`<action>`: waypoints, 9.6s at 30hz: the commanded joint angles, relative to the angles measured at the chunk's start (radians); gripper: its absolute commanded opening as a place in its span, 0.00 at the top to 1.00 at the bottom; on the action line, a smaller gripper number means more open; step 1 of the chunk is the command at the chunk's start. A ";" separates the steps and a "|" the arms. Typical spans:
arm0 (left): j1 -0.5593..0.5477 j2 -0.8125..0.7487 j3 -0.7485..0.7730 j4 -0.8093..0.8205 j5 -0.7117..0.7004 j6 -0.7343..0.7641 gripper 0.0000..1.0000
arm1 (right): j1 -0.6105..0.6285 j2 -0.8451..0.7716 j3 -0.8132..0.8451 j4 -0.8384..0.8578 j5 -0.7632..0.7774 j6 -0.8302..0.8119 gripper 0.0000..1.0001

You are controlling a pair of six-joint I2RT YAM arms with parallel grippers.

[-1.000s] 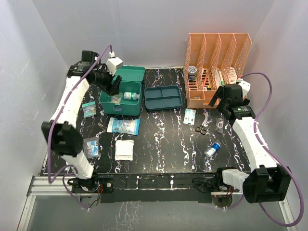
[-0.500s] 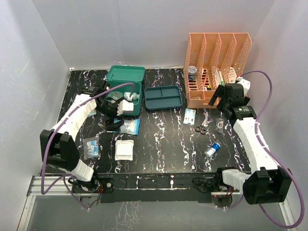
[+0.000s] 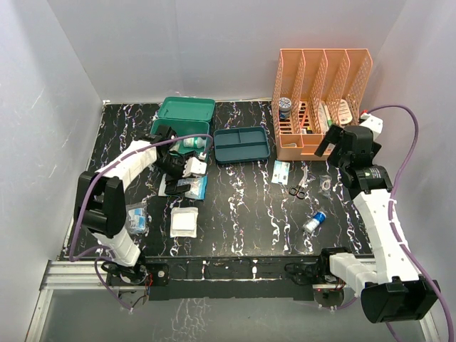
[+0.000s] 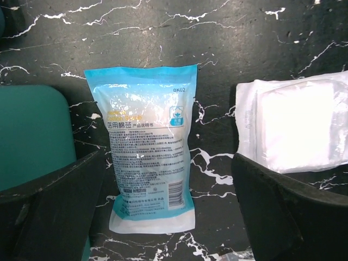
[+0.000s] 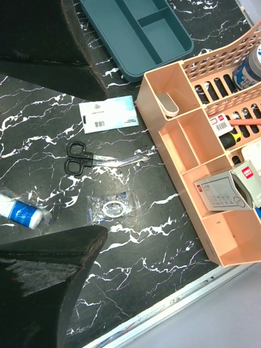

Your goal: Organize the medicine kit

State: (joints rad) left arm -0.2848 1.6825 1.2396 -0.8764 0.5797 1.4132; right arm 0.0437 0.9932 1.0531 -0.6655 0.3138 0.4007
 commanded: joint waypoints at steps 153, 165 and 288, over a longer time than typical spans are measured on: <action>0.121 0.133 0.487 0.391 -0.544 -1.138 0.21 | -0.005 0.075 0.056 -0.152 0.019 0.117 0.02; 0.274 0.323 0.699 0.393 -0.573 -1.172 0.20 | -0.005 0.161 -0.001 -0.192 0.001 0.136 0.02; 0.277 0.094 0.261 0.208 -0.209 -1.272 0.66 | 0.044 0.232 -0.338 -0.341 -0.084 0.517 0.82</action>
State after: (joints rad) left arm 0.0013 1.8534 1.5188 -0.6697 0.3260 0.1532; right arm 0.0799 1.2369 0.6899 -1.0111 0.2005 0.8955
